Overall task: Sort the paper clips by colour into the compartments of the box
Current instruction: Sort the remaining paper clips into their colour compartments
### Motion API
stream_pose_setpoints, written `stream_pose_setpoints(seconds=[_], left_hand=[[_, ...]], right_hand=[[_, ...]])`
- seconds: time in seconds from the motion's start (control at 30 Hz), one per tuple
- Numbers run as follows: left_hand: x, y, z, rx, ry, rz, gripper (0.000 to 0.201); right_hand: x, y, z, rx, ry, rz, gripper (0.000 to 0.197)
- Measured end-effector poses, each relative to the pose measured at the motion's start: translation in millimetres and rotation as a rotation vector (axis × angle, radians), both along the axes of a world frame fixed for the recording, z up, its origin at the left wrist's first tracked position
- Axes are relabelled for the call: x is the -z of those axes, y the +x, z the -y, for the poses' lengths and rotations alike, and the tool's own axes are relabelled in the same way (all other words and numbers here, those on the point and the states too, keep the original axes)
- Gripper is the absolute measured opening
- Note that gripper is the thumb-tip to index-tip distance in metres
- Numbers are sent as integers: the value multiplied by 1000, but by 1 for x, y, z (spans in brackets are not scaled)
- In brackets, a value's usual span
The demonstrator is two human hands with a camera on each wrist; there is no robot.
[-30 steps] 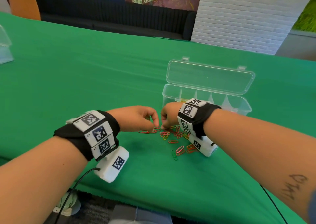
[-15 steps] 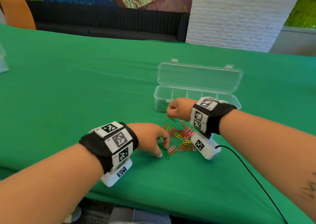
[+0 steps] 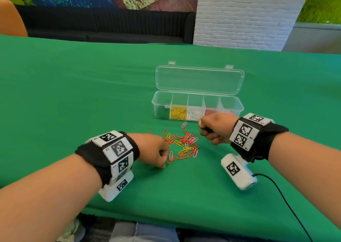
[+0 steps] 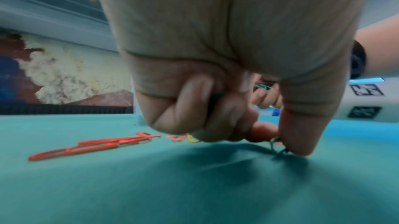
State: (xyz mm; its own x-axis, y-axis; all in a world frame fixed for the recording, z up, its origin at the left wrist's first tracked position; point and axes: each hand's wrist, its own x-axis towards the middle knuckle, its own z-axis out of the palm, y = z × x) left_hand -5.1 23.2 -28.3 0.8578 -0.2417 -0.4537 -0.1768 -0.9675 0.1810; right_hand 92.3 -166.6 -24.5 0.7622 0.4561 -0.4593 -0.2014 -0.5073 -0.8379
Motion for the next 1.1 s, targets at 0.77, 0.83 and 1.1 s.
stream_pose_setpoints(seconds=[0.77,0.83,1.1], left_hand=[[-18,24,-21,-785,-1102,-160,40],[-19,27,-26,-844,-1123,-149,35],[-31,50,-48,-1032,-1429,-202,43]], right_hand=[[-15,-8,-8,107,103,-104,14],[-21,-3,-13,139,190,-148,14],[-48,17,-50,219,431,-291,36]])
